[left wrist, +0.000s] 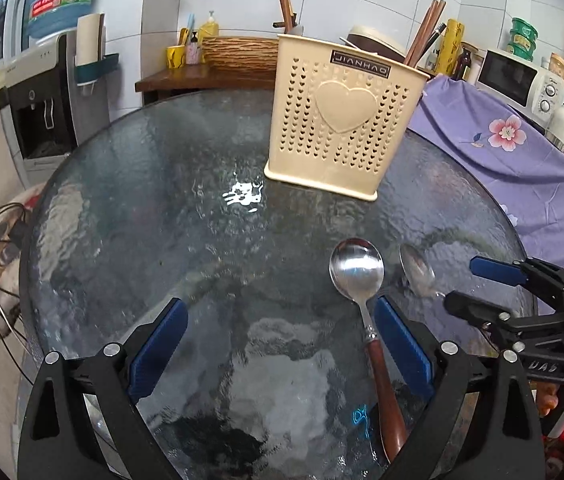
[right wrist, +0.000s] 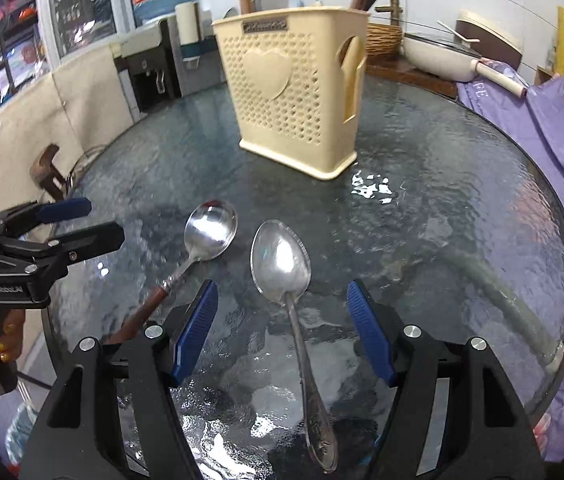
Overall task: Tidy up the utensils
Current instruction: 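Close the right tool on the silver spoon while the left tool approaches the brown-handled spoon, then grasp the brown-handled spoon by its neck with the left tool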
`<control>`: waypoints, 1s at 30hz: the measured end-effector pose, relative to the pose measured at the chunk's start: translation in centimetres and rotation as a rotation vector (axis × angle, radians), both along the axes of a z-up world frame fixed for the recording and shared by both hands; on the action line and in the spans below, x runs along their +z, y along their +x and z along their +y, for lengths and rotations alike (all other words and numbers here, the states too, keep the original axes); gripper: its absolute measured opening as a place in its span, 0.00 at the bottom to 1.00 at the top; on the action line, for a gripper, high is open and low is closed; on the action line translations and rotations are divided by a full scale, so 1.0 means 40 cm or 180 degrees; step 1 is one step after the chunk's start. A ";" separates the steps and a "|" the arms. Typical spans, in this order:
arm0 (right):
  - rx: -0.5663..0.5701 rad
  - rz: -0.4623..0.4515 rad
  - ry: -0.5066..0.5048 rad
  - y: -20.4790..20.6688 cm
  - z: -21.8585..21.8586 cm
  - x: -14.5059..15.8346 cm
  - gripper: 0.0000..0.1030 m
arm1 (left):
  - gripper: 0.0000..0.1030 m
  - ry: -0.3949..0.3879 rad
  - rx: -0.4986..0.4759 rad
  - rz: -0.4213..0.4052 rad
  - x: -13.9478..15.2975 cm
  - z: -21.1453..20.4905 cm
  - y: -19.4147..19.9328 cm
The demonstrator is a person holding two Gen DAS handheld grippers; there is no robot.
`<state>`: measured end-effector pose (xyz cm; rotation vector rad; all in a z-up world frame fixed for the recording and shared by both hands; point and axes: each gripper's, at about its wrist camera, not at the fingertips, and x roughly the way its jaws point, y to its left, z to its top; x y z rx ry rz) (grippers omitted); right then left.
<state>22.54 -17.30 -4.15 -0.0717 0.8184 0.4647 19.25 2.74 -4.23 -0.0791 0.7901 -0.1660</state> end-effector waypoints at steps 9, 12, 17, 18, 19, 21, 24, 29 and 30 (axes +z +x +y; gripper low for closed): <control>0.0085 0.0145 -0.0188 0.044 0.050 -0.034 0.62 | 0.90 0.0091 -0.0001 -0.0001 -0.006 -0.013 -0.016; 0.0112 0.0192 -0.0199 0.062 0.064 -0.042 0.54 | 0.90 0.0077 0.0006 0.0012 -0.006 -0.004 -0.015; 0.0092 0.0162 -0.0292 0.083 0.084 -0.045 0.46 | 0.90 0.0124 0.0022 0.0043 -0.012 -0.002 -0.017; 0.0088 0.0152 -0.0309 0.085 0.087 -0.044 0.42 | 0.90 0.0131 0.0007 0.0050 -0.012 -0.005 -0.016; 0.0104 0.0153 -0.0308 0.089 0.088 -0.043 0.38 | 0.90 0.0135 -0.0004 0.0051 -0.013 -0.009 -0.015; 0.0105 0.0154 -0.0321 0.095 0.083 -0.042 0.38 | 0.90 0.0159 -0.0043 0.0059 -0.014 -0.020 -0.011; 0.0048 0.0149 -0.0318 0.099 0.065 -0.042 0.38 | 0.90 0.0189 -0.0108 0.0086 -0.022 -0.042 -0.003; -0.0173 0.0142 -0.0084 0.101 -0.002 -0.025 0.38 | 0.89 0.0253 -0.0219 0.0152 -0.034 -0.087 0.026; -0.0250 0.0133 -0.0022 0.100 -0.021 -0.017 0.38 | 0.89 0.0258 -0.0229 0.0163 -0.035 -0.094 0.032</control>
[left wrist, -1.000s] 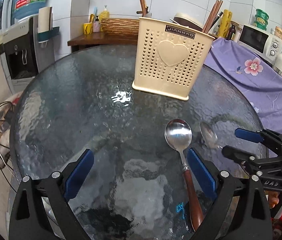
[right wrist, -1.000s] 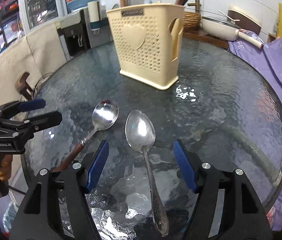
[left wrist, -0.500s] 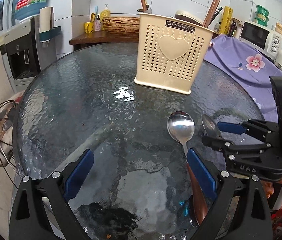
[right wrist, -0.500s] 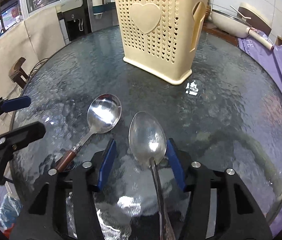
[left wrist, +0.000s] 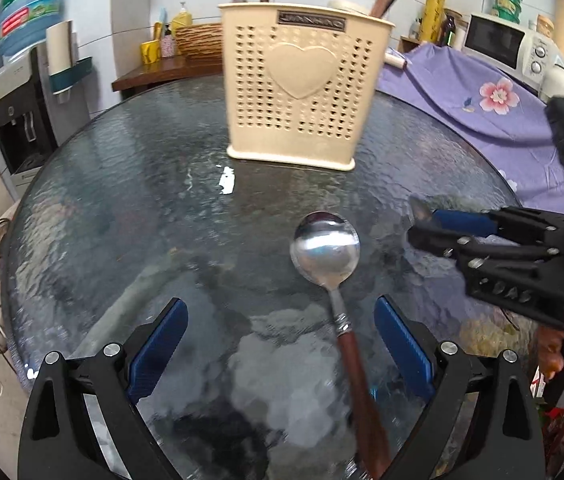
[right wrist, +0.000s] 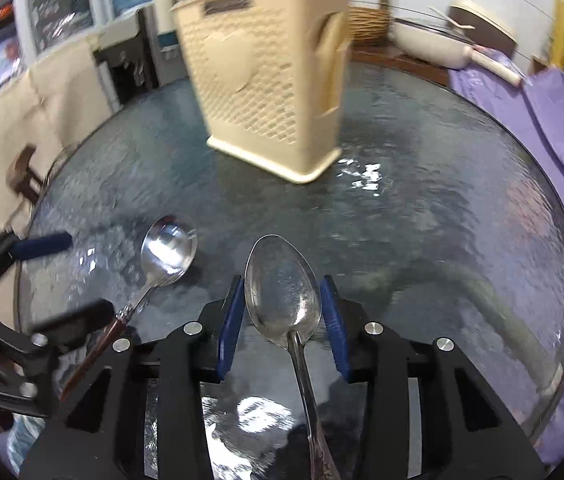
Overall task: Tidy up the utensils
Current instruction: 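Grasp the brown-handled spoon by its neck with the left tool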
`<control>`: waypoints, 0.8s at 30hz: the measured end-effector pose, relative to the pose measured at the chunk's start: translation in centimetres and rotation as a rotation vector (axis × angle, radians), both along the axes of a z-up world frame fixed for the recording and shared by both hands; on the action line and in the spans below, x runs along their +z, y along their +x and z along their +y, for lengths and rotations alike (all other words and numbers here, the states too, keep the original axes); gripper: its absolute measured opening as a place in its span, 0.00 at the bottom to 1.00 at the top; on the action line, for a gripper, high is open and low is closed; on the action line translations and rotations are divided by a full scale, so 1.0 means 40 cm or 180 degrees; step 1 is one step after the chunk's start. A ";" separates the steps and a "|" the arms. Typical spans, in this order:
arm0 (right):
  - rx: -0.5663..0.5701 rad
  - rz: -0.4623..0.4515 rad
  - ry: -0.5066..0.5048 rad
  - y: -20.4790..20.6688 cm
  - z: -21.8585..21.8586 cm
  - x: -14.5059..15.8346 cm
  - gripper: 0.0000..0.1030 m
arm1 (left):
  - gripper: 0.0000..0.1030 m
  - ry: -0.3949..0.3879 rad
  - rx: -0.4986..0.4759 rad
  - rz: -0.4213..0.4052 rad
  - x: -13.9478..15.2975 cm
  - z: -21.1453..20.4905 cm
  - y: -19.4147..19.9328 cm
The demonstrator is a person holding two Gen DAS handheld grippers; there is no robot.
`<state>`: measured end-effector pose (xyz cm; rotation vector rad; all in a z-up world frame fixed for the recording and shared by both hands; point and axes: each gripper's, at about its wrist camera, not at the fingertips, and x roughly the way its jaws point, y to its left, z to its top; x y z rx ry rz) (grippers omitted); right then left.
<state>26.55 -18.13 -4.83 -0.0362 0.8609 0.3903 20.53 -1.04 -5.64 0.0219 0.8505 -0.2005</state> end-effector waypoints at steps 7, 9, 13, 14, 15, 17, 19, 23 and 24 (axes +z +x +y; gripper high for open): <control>-0.0138 -0.0097 0.0168 -0.016 -0.048 0.041 0.38 | 0.81 0.0134 -0.0093 0.0124 -0.005 -0.063 0.066; -0.0120 -0.0116 0.0200 -0.020 -0.049 0.048 0.38 | 0.73 0.0136 -0.0080 0.0206 -0.012 -0.072 0.083; -0.0090 -0.0144 0.0235 -0.031 -0.050 0.054 0.38 | 0.64 0.0159 -0.0043 0.0300 -0.024 -0.086 0.107; -0.0083 -0.0151 0.0238 -0.031 -0.051 0.055 0.38 | 0.61 0.0152 -0.0027 0.0321 -0.025 -0.087 0.111; -0.0080 -0.0157 0.0236 -0.032 -0.051 0.055 0.38 | 0.59 0.0162 -0.0014 0.0315 -0.025 -0.089 0.114; -0.0078 -0.0153 0.0246 -0.033 -0.053 0.054 0.38 | 0.53 0.0193 -0.0002 0.0313 -0.024 -0.093 0.119; -0.0083 -0.0147 0.0272 -0.034 -0.057 0.053 0.38 | 0.47 0.0168 0.0021 0.0314 -0.021 -0.092 0.124; -0.0079 -0.0153 0.0280 -0.038 -0.056 0.056 0.38 | 0.44 0.0125 0.0047 0.0318 -0.019 -0.089 0.130; -0.0080 -0.0153 0.0281 -0.038 -0.056 0.055 0.38 | 0.44 0.0106 0.0055 0.0311 -0.018 -0.087 0.129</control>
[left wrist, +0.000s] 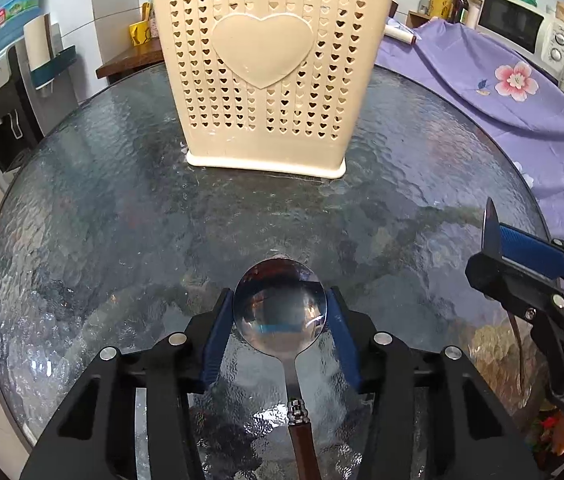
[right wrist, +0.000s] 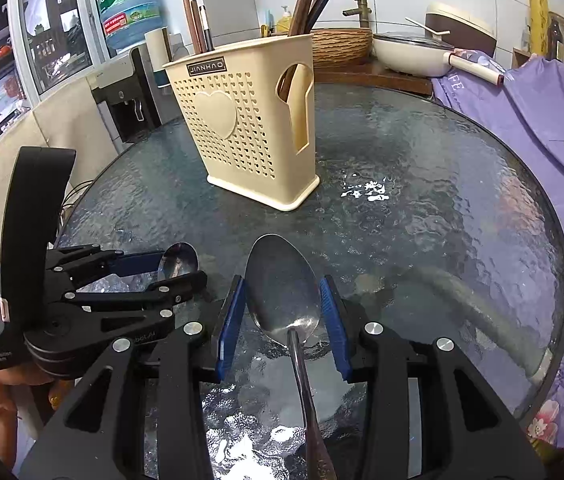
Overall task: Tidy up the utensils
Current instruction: 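Grasp the brown-handled spoon by its neck with the left tool, then lift both spoons off the table toward the holder with both tools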
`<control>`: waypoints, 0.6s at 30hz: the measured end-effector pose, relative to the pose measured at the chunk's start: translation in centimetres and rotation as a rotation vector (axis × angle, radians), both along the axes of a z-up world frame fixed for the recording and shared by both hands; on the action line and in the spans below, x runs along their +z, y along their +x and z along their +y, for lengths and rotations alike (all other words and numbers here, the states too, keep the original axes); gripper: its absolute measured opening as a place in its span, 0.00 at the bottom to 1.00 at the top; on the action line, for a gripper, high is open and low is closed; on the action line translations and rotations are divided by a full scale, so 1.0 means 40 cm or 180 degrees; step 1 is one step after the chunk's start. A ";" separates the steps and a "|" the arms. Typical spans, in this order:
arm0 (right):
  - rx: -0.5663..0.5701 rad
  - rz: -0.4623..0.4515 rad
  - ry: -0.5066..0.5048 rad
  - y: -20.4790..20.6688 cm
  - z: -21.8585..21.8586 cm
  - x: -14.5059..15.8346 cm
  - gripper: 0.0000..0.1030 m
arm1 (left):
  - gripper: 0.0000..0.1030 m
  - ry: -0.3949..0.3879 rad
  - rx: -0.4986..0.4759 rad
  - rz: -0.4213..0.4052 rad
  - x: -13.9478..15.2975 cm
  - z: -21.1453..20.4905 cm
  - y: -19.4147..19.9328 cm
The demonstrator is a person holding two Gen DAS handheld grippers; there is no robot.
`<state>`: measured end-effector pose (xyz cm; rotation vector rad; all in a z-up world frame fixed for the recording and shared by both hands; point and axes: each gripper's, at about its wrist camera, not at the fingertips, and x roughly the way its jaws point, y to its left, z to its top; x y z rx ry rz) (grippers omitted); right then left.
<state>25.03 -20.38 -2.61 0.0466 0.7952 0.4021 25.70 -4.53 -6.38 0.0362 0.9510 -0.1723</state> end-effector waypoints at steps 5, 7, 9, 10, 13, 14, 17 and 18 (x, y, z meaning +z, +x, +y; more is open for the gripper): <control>-0.0045 -0.0018 0.0017 -0.002 -0.005 0.006 0.38 | 0.44 -0.0114 -0.0013 -0.0126 0.026 0.012 -0.008; -0.0063 -0.0036 0.0030 -0.003 -0.009 0.012 0.38 | 0.44 -0.0162 -0.0014 -0.0223 0.046 0.016 -0.017; -0.0075 -0.0067 0.0051 -0.005 -0.014 0.020 0.38 | 0.44 -0.0211 -0.0021 -0.0347 0.073 0.023 -0.031; -0.0079 -0.0084 0.0062 -0.006 -0.016 0.025 0.38 | 0.44 -0.0227 -0.0023 -0.0387 0.083 0.023 -0.036; -0.0090 -0.0159 0.0111 -0.012 -0.016 0.048 0.38 | 0.44 -0.0302 -0.0016 -0.0539 0.123 0.036 -0.053; -0.0090 -0.0177 0.0134 -0.014 -0.017 0.056 0.38 | 0.44 -0.0325 -0.0014 -0.0594 0.137 0.039 -0.060; -0.0077 -0.0288 0.0232 -0.027 -0.019 0.094 0.38 | 0.44 -0.0370 -0.0007 -0.0744 0.172 0.045 -0.079; -0.0077 -0.0323 0.0234 -0.031 -0.018 0.103 0.38 | 0.44 -0.0385 -0.0011 -0.0786 0.184 0.045 -0.084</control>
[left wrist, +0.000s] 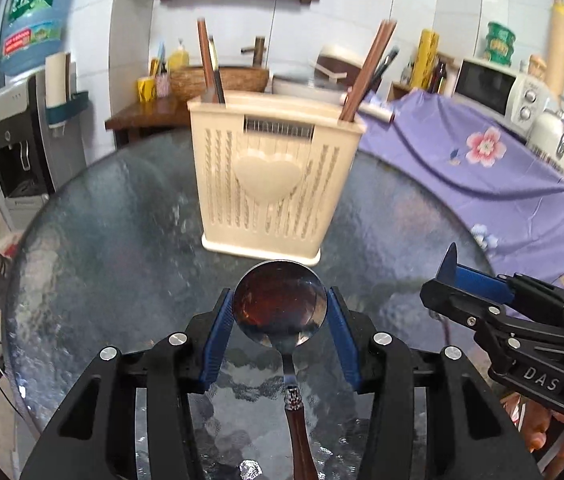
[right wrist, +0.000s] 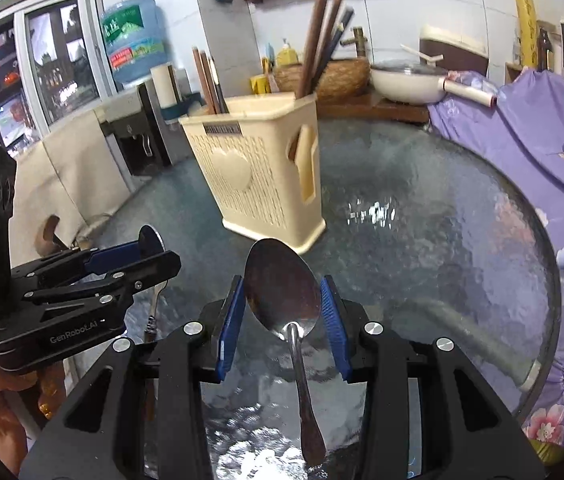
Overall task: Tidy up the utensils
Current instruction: 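Lift both spoons off the table toward the holder with both tools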
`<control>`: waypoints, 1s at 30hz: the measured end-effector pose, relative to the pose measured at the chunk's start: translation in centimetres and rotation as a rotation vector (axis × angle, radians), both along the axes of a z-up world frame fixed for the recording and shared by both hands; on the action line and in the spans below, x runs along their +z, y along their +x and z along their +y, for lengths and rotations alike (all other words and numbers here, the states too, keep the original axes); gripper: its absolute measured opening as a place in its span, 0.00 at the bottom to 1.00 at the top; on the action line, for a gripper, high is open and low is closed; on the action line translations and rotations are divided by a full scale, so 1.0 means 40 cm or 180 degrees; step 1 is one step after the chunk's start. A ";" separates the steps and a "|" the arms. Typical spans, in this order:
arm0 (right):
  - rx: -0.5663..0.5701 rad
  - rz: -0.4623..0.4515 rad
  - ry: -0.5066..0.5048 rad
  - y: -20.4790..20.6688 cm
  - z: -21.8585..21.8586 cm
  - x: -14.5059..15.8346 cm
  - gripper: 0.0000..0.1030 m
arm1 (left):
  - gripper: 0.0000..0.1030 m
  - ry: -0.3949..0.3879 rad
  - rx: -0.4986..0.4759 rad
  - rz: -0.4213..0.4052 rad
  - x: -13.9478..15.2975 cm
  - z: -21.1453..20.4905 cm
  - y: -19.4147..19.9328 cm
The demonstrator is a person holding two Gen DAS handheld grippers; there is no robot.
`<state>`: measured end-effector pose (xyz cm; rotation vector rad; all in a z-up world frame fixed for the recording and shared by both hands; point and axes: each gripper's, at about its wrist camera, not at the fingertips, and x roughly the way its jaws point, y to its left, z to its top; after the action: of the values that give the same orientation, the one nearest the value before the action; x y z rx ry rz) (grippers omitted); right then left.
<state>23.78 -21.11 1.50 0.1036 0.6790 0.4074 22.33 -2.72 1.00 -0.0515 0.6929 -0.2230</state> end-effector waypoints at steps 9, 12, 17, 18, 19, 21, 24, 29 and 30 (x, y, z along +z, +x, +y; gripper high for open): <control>0.0008 -0.0165 -0.0024 -0.022 0.019 0.057 0.37 | 0.44 -0.0037 -0.0029 -0.0259 0.054 -0.011 -0.036; 0.0007 -0.0165 -0.0037 -0.022 0.024 0.059 0.37 | 0.44 -0.0052 -0.0028 -0.0280 0.055 -0.010 -0.040; 0.0002 -0.0166 -0.0063 -0.019 0.027 0.060 0.37 | 0.44 -0.0074 -0.0023 -0.0288 0.057 0.006 -0.039; 0.0002 -0.0168 -0.0070 -0.019 0.029 0.061 0.37 | 0.44 -0.0086 -0.0021 -0.0285 0.057 0.008 -0.037; 0.0004 -0.0171 -0.0078 -0.019 0.031 0.062 0.37 | 0.44 -0.0092 -0.0021 -0.0282 0.057 0.009 -0.037; 0.0007 -0.0178 -0.0090 -0.020 0.033 0.063 0.37 | 0.44 -0.0097 -0.0028 -0.0284 0.058 0.012 -0.038; 0.0014 -0.0188 -0.0114 -0.020 0.037 0.067 0.37 | 0.44 -0.0095 -0.0037 -0.0306 0.064 0.015 -0.041; 0.0029 -0.0200 -0.0112 -0.016 0.043 0.076 0.37 | 0.44 -0.0079 -0.0055 -0.0346 0.076 0.016 -0.043; 0.0038 -0.0196 -0.0101 -0.015 0.043 0.077 0.37 | 0.44 -0.0075 -0.0056 -0.0352 0.077 0.016 -0.043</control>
<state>23.19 -19.39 4.60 0.0569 0.6255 0.4096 20.61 -2.08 4.06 -0.0550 0.5809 -0.2490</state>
